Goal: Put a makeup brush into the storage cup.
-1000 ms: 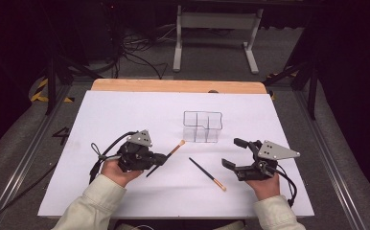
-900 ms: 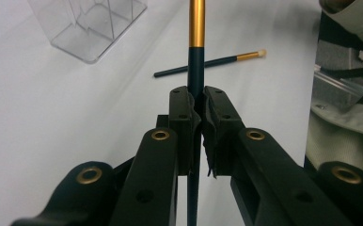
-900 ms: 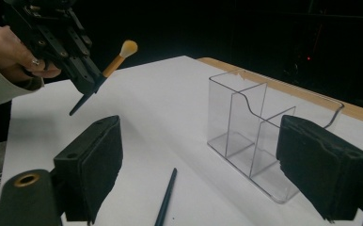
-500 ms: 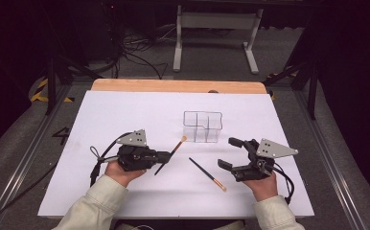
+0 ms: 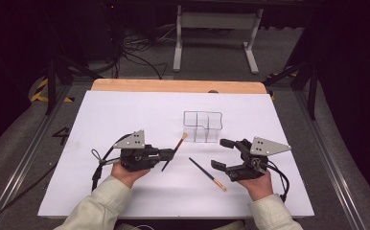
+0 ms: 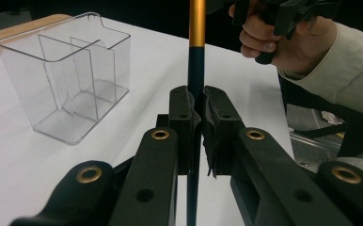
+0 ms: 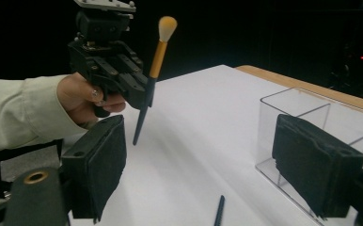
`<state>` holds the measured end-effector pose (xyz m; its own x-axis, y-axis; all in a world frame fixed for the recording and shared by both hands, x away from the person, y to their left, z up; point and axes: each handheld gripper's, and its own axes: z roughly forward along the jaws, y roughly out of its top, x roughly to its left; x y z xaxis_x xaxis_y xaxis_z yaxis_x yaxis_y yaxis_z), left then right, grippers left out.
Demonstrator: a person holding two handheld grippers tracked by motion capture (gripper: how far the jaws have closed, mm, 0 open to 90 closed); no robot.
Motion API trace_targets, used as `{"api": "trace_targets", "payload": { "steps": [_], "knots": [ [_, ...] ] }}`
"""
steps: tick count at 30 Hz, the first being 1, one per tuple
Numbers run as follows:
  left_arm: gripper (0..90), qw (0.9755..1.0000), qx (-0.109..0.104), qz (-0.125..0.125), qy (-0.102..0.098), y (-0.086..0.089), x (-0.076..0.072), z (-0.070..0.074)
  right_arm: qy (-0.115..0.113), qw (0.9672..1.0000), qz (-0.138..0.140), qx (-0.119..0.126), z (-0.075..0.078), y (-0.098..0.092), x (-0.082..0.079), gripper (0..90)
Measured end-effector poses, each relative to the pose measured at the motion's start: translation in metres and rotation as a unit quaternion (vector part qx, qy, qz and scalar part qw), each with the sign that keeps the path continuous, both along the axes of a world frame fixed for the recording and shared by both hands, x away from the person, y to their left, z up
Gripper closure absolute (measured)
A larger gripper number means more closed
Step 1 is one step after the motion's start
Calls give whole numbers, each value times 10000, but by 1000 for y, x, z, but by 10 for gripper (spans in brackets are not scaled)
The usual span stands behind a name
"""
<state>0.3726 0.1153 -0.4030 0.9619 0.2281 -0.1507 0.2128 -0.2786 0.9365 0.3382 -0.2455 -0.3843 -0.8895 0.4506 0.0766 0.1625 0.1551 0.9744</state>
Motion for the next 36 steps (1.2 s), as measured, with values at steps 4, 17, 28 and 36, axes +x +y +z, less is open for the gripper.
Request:
{"api": "trace_targets", "payload": {
  "steps": [4,17,28,36],
  "knots": [
    [827,9999,-71,-40,-96,-4,-1,-3,-1,9999,104,18,2,6,2,213],
    [826,9997,-169,-88,-168,-9,-1,-10,44,9995,292,79,3,19,7,284],
    [826,9996,-136,-152,-191,-18,-5,-12,116,9985,533,-29,5,41,12,393],
    [826,9994,-113,-222,-249,-20,-7,-12,201,9981,587,56,4,50,16,454]
  ]
}}
